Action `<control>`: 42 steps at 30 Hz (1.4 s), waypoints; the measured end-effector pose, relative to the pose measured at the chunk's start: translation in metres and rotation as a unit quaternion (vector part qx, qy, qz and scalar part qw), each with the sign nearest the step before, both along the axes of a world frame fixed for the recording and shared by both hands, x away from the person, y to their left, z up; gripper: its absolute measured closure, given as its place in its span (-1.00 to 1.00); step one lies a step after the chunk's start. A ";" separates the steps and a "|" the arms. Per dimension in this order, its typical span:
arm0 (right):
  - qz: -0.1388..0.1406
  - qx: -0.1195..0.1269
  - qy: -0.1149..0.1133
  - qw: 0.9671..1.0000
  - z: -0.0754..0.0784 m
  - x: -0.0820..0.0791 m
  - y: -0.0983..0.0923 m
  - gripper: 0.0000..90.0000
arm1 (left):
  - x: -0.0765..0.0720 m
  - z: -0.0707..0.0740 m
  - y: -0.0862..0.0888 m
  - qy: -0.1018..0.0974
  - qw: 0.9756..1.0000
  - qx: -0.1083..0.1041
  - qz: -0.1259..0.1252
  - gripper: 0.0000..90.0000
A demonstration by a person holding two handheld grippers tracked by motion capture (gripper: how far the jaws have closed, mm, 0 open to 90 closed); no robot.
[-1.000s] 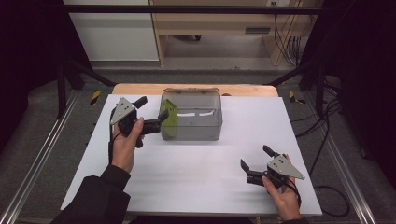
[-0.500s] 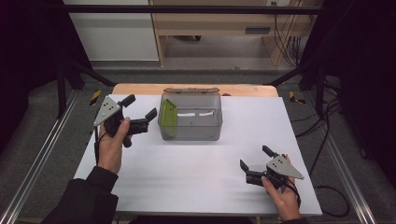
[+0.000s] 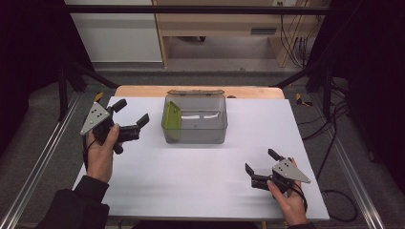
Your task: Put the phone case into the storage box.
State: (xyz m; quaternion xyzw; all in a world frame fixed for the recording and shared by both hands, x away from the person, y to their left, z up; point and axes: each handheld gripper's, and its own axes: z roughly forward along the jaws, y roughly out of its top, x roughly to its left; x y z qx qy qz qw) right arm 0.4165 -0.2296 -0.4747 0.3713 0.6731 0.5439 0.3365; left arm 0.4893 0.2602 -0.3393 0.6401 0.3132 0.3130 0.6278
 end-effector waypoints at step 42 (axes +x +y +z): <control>-0.002 -0.002 0.005 1.000 -0.001 0.000 0.001 -0.95 | -0.033 -0.050 0.050 0.006 0.999 -0.030 0.022 -0.97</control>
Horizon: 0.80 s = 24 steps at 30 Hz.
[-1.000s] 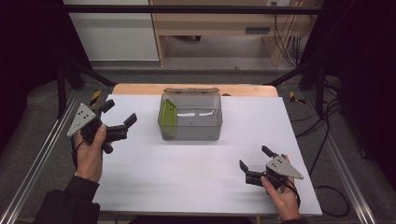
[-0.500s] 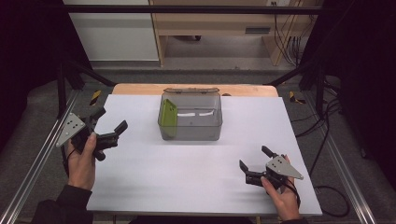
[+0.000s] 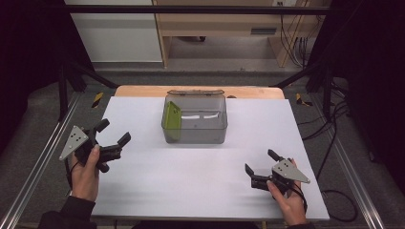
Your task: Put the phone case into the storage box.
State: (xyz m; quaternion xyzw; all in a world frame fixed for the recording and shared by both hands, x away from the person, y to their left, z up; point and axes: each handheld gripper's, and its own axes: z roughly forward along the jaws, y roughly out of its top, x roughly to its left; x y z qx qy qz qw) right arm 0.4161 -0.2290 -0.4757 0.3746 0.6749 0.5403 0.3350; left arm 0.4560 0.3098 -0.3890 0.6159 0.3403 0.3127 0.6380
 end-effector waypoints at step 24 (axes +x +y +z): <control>-0.023 -0.025 0.018 0.999 -0.003 0.004 -0.005 -0.93 | -0.015 -0.027 0.009 0.007 1.000 0.003 0.009 -0.98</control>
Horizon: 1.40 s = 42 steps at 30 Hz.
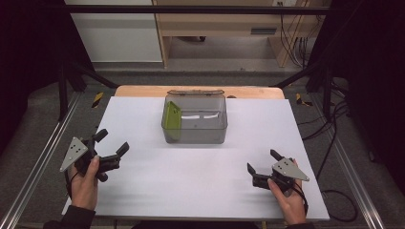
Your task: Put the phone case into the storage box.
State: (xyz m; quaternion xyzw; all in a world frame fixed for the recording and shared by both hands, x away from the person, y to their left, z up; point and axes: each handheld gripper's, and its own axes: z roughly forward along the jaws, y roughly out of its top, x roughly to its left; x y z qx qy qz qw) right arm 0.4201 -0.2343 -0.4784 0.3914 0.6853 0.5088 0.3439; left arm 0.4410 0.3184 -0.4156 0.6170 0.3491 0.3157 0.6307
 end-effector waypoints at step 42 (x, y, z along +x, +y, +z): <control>0.009 0.007 0.004 1.000 0.000 0.002 -0.010 -0.91 | -0.022 -0.027 0.001 -0.009 0.999 0.034 -0.014 -0.97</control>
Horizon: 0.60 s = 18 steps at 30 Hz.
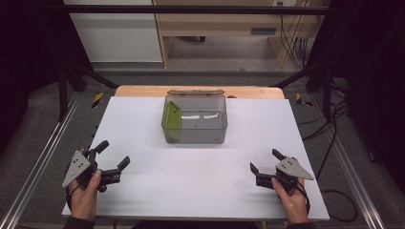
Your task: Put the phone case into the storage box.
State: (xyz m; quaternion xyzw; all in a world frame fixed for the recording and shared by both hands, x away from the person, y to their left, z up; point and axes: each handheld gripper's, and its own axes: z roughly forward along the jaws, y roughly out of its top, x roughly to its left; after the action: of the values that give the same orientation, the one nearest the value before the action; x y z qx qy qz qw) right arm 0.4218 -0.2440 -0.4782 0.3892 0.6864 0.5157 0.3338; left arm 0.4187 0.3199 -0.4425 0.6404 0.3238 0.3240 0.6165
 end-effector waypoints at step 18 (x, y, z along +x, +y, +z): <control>0.005 0.015 -0.001 1.000 0.002 0.000 -0.004 -0.91 | -0.006 -0.018 -0.015 0.022 1.000 0.022 -0.005 -0.97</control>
State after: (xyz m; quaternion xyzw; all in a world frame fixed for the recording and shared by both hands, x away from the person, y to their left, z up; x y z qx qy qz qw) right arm 0.4215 -0.2479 -0.4762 0.3904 0.6806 0.5275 0.3258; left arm 0.4129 0.3050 -0.4608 0.6623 0.3269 0.3140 0.5965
